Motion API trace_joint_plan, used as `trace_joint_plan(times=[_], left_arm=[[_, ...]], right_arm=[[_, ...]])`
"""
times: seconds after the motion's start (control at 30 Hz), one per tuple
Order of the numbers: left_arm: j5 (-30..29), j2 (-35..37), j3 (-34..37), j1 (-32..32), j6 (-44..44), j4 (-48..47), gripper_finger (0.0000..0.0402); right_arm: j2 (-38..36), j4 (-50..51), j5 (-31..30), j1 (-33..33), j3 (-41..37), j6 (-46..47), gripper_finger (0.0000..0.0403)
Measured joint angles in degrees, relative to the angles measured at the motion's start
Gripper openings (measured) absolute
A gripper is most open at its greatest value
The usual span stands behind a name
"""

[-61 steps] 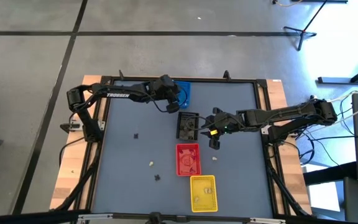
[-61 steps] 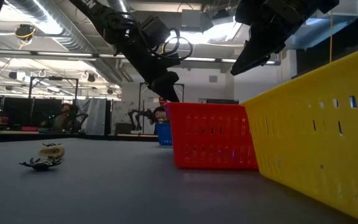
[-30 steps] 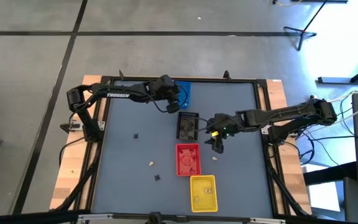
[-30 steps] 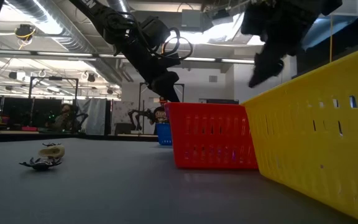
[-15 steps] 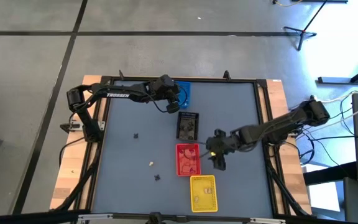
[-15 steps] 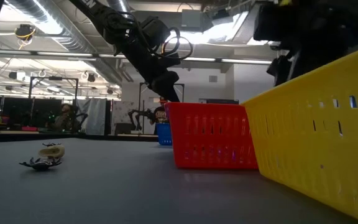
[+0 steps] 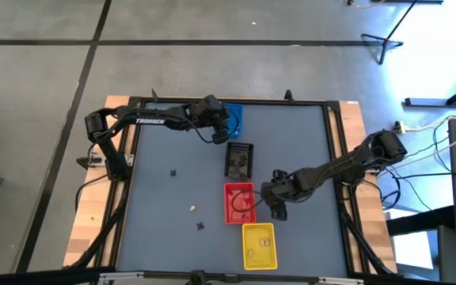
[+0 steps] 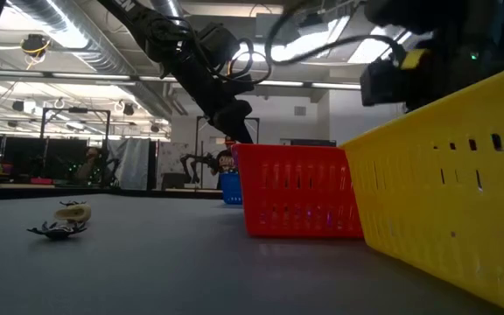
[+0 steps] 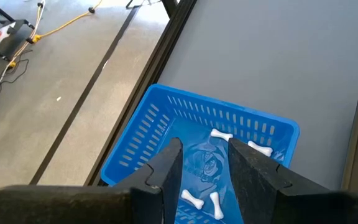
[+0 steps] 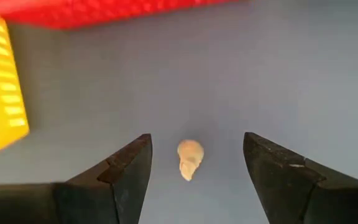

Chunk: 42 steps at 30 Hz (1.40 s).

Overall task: Sort Halloween decoration
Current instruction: Put the brown skull toy into the yellow bin

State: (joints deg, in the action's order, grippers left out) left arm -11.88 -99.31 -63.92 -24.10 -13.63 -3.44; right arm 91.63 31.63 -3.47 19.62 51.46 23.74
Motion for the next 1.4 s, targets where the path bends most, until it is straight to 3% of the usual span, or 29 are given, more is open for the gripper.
trace_joint_plan(times=[0.67,1.1,1.4], left_arm=[[0.0,0.0,0.02,0.0,0.0,0.04,0.0119],[0.0,0.0,0.09,0.0,0.0,0.04,0.0119],[0.0,0.0,0.09,0.0,-0.01,0.04,0.0119]], right_arm=[[5.01,1.07,1.95,-0.13,0.17,-0.16,0.0244],[4.97,1.45,2.8,-0.14,0.11,-0.19,0.0103],[4.91,1.45,3.04,-0.14,0.09,-0.19,0.0054]])
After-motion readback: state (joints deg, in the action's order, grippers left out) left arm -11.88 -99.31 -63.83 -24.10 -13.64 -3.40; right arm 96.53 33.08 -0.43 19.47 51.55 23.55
